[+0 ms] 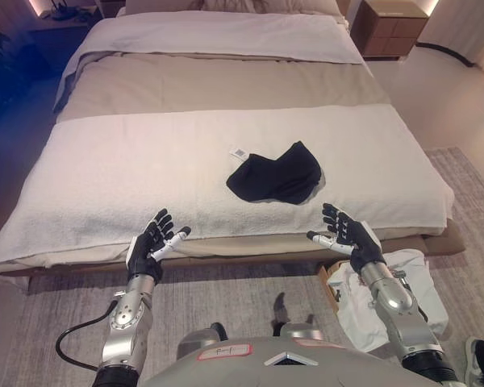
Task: Put the clothes on the bed into the basket.
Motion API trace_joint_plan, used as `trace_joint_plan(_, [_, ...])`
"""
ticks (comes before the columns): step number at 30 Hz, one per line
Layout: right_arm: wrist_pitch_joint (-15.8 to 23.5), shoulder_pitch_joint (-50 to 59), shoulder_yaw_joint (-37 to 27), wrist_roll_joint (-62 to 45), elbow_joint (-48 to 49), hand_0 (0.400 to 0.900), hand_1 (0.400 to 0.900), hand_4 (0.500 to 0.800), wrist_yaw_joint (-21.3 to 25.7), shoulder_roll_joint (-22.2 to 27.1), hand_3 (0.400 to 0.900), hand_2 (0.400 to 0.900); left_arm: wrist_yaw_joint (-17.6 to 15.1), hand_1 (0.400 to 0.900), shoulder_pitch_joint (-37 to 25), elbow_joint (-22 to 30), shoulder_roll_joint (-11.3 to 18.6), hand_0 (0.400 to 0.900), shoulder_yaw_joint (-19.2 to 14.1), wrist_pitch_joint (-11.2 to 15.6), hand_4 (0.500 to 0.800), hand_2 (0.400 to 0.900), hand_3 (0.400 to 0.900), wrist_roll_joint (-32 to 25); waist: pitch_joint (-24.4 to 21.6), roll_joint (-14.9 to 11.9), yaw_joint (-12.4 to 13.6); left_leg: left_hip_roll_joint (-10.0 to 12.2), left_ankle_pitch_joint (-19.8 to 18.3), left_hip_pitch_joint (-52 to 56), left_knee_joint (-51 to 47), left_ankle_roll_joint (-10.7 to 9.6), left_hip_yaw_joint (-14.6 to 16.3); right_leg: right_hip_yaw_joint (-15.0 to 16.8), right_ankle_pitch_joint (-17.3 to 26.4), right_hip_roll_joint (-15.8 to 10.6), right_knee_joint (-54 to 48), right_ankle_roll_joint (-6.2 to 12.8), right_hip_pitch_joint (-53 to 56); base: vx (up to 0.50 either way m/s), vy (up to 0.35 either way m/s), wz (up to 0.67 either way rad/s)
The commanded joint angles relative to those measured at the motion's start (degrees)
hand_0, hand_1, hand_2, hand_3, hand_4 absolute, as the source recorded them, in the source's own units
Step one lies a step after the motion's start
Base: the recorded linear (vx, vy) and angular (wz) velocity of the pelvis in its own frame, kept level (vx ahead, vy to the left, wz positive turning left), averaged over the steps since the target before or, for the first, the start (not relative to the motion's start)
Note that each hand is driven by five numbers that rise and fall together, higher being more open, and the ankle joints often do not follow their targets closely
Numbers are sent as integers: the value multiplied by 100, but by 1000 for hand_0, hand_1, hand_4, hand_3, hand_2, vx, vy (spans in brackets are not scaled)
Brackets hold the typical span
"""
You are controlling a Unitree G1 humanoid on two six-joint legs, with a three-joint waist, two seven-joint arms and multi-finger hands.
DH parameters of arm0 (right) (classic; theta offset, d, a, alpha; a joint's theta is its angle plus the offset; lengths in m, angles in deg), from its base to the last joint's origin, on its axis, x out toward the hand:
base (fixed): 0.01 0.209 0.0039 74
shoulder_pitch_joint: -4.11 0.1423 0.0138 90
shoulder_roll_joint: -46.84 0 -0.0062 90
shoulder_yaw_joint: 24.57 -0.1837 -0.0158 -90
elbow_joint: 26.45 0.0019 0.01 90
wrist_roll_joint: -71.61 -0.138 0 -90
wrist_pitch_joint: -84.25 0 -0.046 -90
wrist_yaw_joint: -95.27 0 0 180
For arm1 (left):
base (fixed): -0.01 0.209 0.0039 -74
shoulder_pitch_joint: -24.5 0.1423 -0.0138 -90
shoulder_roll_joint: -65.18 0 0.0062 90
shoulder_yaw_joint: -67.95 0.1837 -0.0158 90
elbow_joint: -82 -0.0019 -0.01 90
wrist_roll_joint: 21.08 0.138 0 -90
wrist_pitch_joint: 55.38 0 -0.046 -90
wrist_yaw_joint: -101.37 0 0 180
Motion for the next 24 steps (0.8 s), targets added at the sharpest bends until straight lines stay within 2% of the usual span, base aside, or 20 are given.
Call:
trace_joint_plan(1, [495,457,-78,-98,325,900,900,800,-1,79,900,900,100,900,-385,317,353,900,-81,637,800,900,900,190,-391,-150,85,231,-560,-9,233,-112,-176,69,398,-202,-80,155,-375,0,0,0])
trace_joint_plan(5, [515,437,-106,-129,420,900,900,800,-44,66,900,900,296,900,-383,333,363,900,8,629,800,900,900,-69,-364,-135,60,238,-532,-23,199,-118,-184,80,396,-183,-94,144,-398,0,0,0])
trace_joint_plan(17, [518,492,-116,-140,434,900,900,800,-39,138,900,900,254,900,-418,322,301,900,-5,646,800,900,900,-170,-287,-40,49,312,-472,-101,218,-198,-191,87,317,-100,-114,82,-436,8,-42,0])
trace_joint_plan(24, [579,754,-159,-181,425,900,900,800,110,219,900,900,198,900,-667,317,302,900,112,655,800,900,900,-258,-153,-31,74,593,-470,-292,507,-358,-228,66,167,98,-44,-56,-519,11,-131,7])
